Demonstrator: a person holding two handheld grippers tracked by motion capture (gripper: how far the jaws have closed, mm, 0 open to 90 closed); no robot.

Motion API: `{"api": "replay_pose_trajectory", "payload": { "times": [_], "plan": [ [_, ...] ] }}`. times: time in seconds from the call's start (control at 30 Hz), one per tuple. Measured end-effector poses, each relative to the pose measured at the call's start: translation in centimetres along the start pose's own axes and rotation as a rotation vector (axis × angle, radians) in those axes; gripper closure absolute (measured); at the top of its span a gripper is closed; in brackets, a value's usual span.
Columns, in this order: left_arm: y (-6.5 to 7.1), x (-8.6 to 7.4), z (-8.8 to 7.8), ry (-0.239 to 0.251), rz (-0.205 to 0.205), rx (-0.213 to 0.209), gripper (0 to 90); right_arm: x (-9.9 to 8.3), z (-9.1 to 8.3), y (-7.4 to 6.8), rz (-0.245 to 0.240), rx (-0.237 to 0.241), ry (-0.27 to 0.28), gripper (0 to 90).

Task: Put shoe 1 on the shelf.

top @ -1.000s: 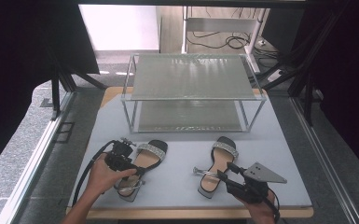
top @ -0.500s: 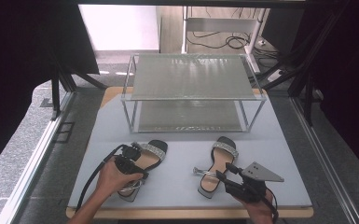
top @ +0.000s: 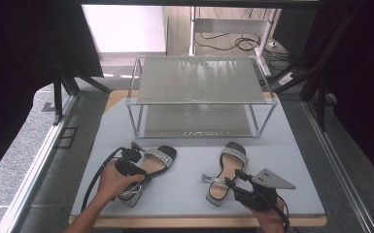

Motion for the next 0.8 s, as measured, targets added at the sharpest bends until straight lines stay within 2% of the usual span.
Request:
{"api": "replay_pose_trajectory", "payload": {
  "times": [0.13, 0.2, 0.23, 0.3, 0.33, 0.37, 0.47, 0.5, 0.6, 0.67, 0.7, 0.73, 0.8],
  "plan": [
    [-0.2, 0.0, -0.2, 0.006, -0.006, -0.019, 42.6, 0.0, -0.1, 0.1, -0.007, -0.007, 0.003, 51.4],
    [-0.4, 0.2, -0.5, 0.043, -0.012, -0.039, 42.7, 0.1, -0.2, 0.2, -0.002, -0.008, 0.006, 51.4],
    [-0.4, 0.3, -1.1, 0.07, -0.015, -0.065, 42.9, 0.1, -0.2, 0.3, -0.003, -0.011, 0.009, 51.5],
    [-0.5, 0.4, -1.4, 0.084, -0.015, -0.079, 42.9, 0.1, -0.3, 0.3, 0.001, -0.017, 0.01, 51.4],
    [-0.5, 0.4, -2.0, 0.096, -0.015, -0.113, 42.9, 0.1, -0.3, 0.6, 0.013, -0.03, 0.017, 51.5],
    [-0.4, 0.4, -2.4, 0.109, -0.012, -0.128, 42.9, 0.1, -0.3, 0.7, 0.017, -0.031, 0.017, 51.4],
    [-0.3, 0.4, -3.0, 0.12, -0.005, -0.147, 43.0, 0.1, -0.3, 0.9, 0.024, -0.036, 0.015, 51.4],
    [-0.2, 0.3, -3.6, 0.136, -0.002, -0.178, 43.0, 0.1, -0.3, 1.0, 0.029, -0.039, 0.017, 51.4],
    [0.0, 0.2, -4.3, 0.153, 0.003, -0.188, 42.9, 0.1, -0.4, 1.1, 0.036, -0.043, 0.018, 51.4],
    [0.2, 0.1, -4.9, 0.172, 0.021, -0.198, 43.0, 0.1, -0.4, 1.2, 0.04, -0.043, 0.019, 51.4],
    [0.8, 0.1, -5.6, 0.209, 0.043, -0.175, 43.0, 0.1, -0.4, 1.2, 0.04, -0.043, 0.019, 51.4],
    [0.8, 0.1, -5.6, 0.209, 0.043, -0.175, 43.0, 0.1, -0.4, 1.2, 0.04, -0.043, 0.019, 51.4],
    [1.5, 0.2, -6.5, 0.23, 0.064, -0.203, 43.0, 0.0, -0.4, 1.2, 0.038, -0.042, 0.019, 51.4]
  ]
}}
Point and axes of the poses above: each handheld gripper's, and its own axes: z roughly forward along the jaws, x roughly out of its top, y roughly to its right, the point moved 4 cm from there along z, roughly forward along the jaws, and after that the axes turned 7 degrees about -x, right-handed, at the moved point
